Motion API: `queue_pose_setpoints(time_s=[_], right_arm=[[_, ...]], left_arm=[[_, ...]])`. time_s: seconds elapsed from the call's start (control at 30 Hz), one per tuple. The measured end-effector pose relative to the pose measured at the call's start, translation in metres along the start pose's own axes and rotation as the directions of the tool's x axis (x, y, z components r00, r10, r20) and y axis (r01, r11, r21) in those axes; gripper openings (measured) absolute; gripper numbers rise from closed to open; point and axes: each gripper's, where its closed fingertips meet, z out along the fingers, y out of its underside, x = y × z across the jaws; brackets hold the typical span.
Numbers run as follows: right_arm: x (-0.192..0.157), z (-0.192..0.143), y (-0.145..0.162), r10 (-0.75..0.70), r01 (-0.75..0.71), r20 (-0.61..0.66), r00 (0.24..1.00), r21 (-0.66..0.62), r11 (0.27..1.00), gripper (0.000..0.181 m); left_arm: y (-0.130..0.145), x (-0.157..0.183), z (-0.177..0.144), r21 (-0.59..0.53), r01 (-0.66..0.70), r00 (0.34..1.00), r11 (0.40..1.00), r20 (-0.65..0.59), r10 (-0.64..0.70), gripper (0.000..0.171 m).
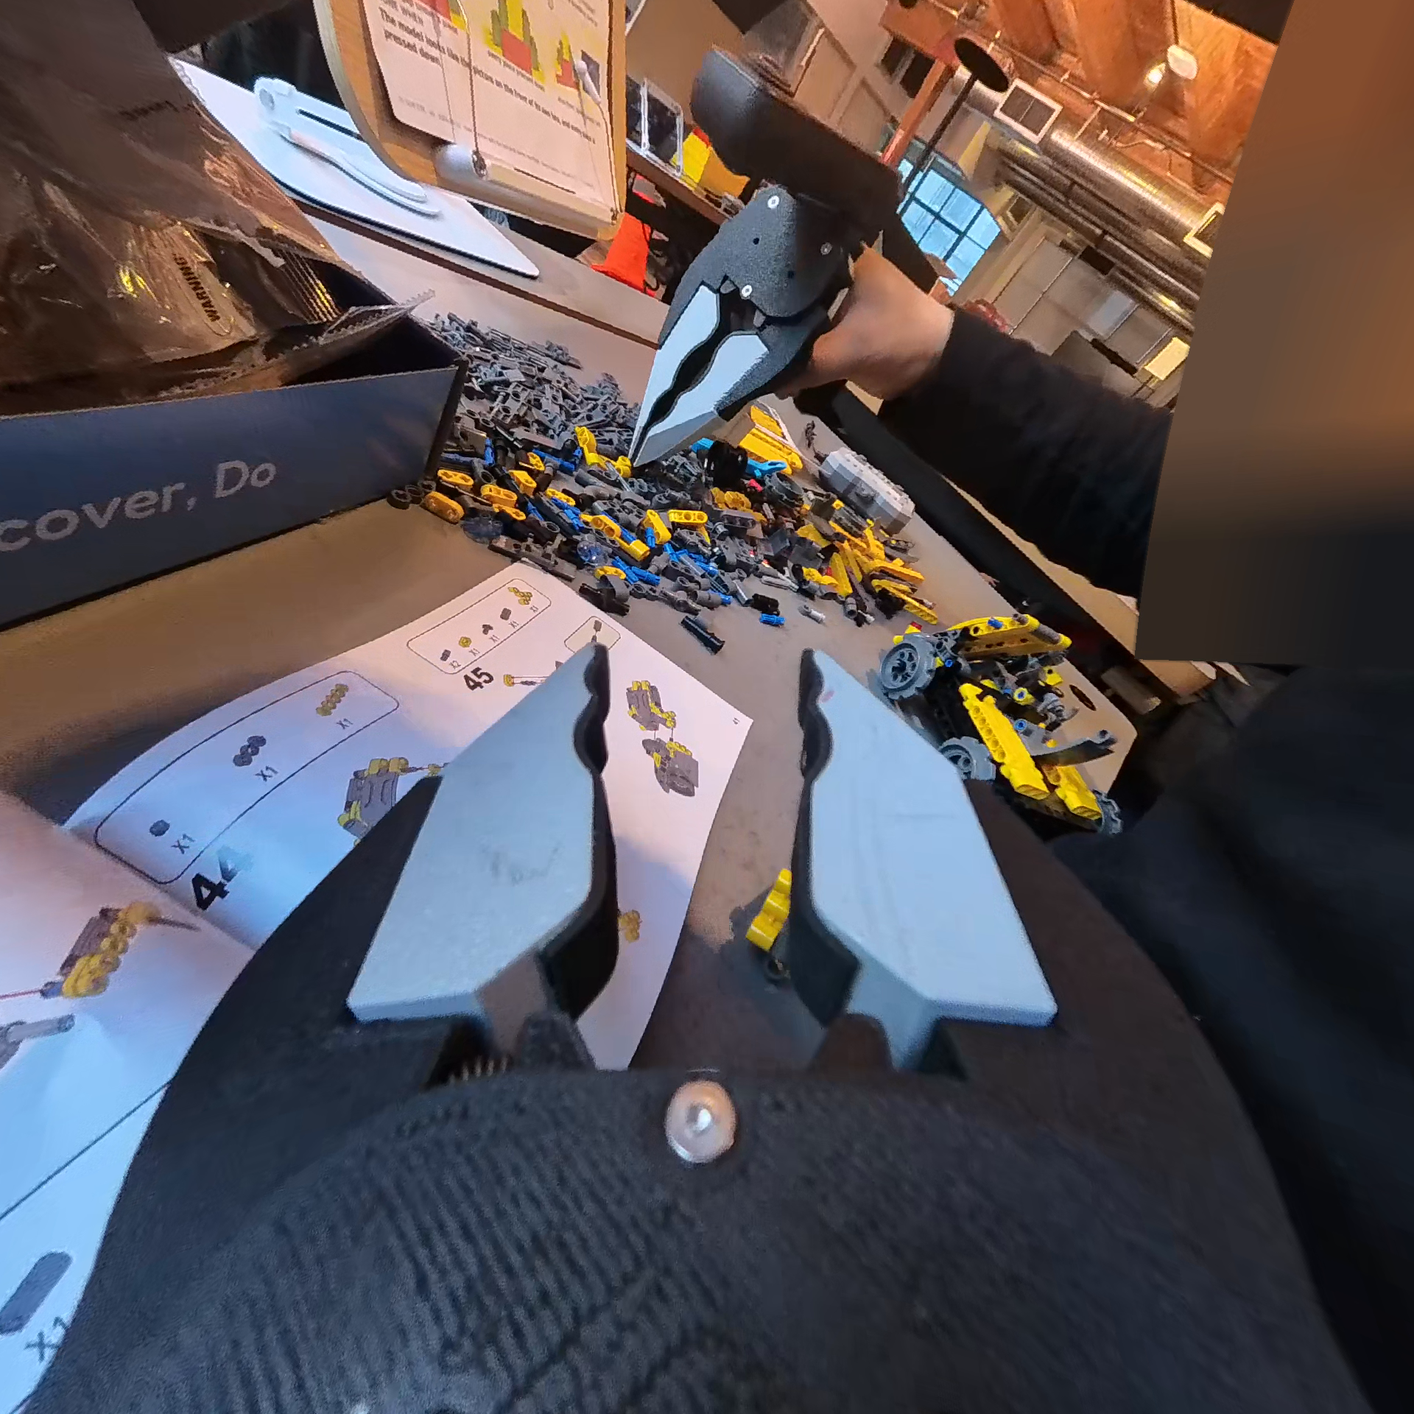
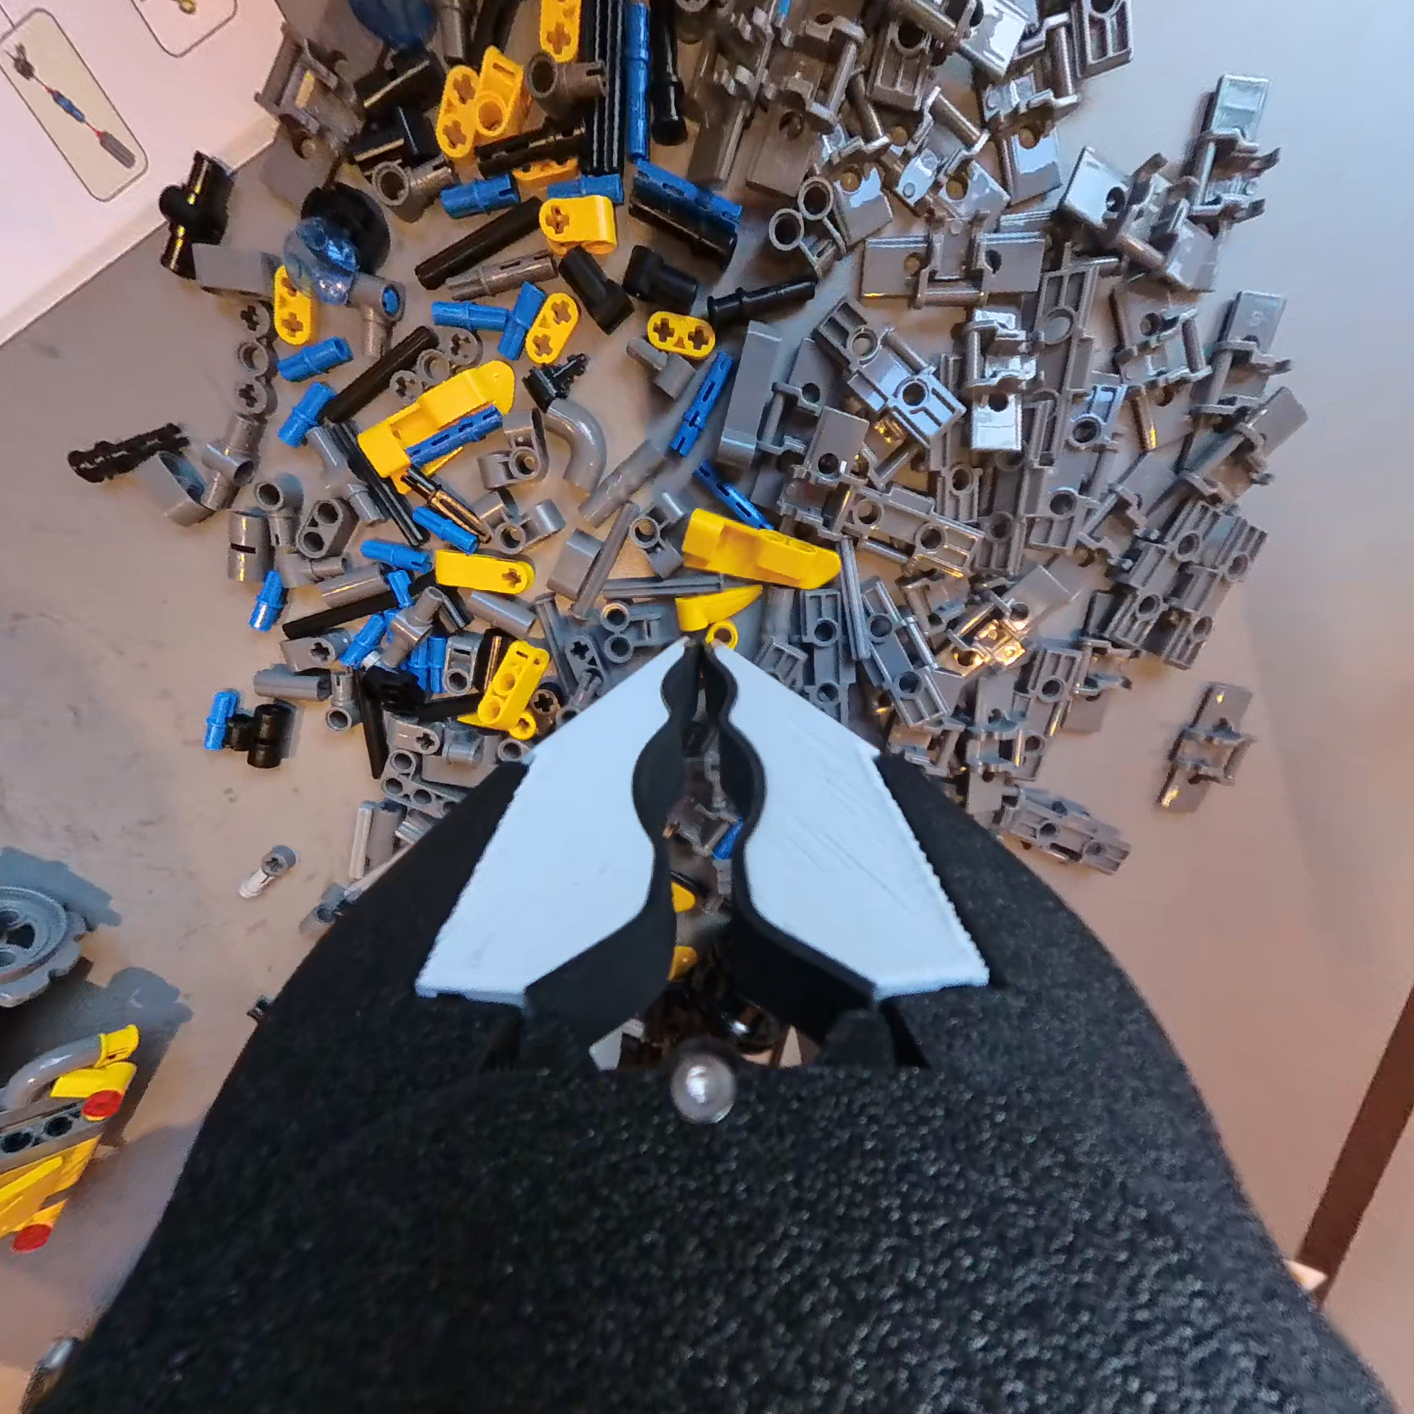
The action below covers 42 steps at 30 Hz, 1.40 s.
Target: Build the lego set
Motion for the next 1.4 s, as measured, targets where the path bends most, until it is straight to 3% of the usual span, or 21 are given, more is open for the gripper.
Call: queue_pose_setpoints(time_s=[0.13,0.6,0.8,0.87,0.97,1.03,1.1,1.23,1.4], right_arm=[[0.003,-0.003,0.003,-0.002,0.001,-0.03,1.0,-0.024,1.0,0.014],[0.008,0.004,0.006,0.042,-0.044,-0.034,0.999,-0.04,0.998,0.007],[-0.007,-0.018,-0.004,0.044,-0.043,-0.039,0.998,0.007,0.999,0.007],[-0.029,-0.035,-0.016,0.035,-0.034,-0.013,0.999,0.058,0.998,0.007],[-0.093,-0.051,-0.042,-0.038,0.019,0.109,0.993,0.171,0.985,0.007],[-0.142,-0.045,-0.053,-0.097,0.05,0.224,0.97,0.208,0.977,0.007],[-0.172,-0.028,-0.051,-0.155,0.113,0.246,0.957,0.176,0.978,0.008],[-0.202,0.002,-0.038,-0.225,0.21,0.25,0.942,0.086,0.974,0.008],[-0.208,0.012,-0.036,-0.257,0.25,0.201,0.945,0.06,0.966,0.008]], left_arm=[[-0.001,0.001,-0.001,0.008,-0.001,1.0,1.0,-0.008,0.001,0.049],[-0.005,0.002,-0.004,0.042,0.01,1.0,0.999,-0.023,-0.009,0.049],[-0.007,0.003,-0.006,0.057,0.004,1.0,0.998,-0.029,-0.003,0.048],[-0.008,0.004,-0.006,0.064,-0.008,1.0,0.998,-0.028,0.01,0.048],[-0.008,0.007,-0.007,0.067,-0.035,0.999,0.997,-0.027,0.037,0.047],[-0.008,0.009,-0.006,0.066,-0.048,0.998,0.997,-0.03,0.05,0.047],[-0.008,0.012,-0.007,0.072,-0.058,0.997,0.996,-0.037,0.061,0.047],[-0.016,0.028,-0.022,0.116,-0.037,0.995,0.993,-0.086,0.047,0.048],[-0.002,0.048,-0.046,0.096,-0.2,0.979,0.975,-0.018,0.202,0.054]])
